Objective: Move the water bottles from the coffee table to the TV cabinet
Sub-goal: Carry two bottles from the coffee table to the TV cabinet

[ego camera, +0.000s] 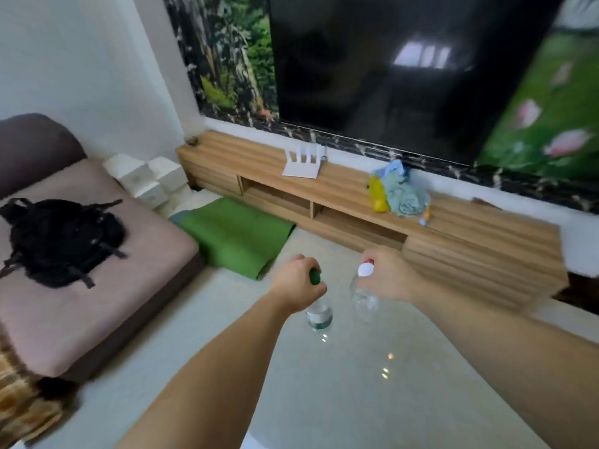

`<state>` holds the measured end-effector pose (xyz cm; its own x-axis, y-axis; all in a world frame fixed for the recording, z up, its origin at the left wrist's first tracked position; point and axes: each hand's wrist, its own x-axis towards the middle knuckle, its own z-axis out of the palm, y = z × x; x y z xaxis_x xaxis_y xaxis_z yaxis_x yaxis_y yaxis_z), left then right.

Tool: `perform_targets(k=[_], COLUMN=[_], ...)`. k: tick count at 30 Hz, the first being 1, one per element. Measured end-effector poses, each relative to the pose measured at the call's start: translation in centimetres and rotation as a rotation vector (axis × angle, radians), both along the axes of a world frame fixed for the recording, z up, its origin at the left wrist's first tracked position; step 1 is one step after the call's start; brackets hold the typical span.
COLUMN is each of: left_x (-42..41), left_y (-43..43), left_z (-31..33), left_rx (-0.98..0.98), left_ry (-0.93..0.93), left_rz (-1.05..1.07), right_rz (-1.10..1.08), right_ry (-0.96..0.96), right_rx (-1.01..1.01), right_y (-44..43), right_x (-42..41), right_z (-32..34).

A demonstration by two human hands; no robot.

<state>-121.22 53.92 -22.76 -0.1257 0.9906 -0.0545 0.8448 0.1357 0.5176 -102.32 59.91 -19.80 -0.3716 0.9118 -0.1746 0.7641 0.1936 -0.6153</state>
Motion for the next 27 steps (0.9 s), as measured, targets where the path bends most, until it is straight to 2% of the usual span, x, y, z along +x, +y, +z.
perform_targets(k=[9,13,19,27], left_x=[14.2,18.5,24.4,30.6], left_y=[4.3,5.5,6.0,8.0], left_z=[-2.6,-2.6,-3.2,-2.2], left_rx=[-0.097,-0.083,-0.146,-0.140], left_ry=[-0.145,-0.138,-0.099,0.063], left_rz=[-0.301,-0.415,-0.552,-0.655], right_rz=[-0.497,-0.604,-0.667,-0.534], right_ry=[0.041,0.002,-0.079,-0.199], right_rx=[-0.052,-0.072,-0.074,-0.102], right_y=[-3.0,-4.9,-6.6,-4.3], right_x=[16.1,20.1,24.9,32.8], right_z=[-1.9,-2.5,-3.8,-4.9])
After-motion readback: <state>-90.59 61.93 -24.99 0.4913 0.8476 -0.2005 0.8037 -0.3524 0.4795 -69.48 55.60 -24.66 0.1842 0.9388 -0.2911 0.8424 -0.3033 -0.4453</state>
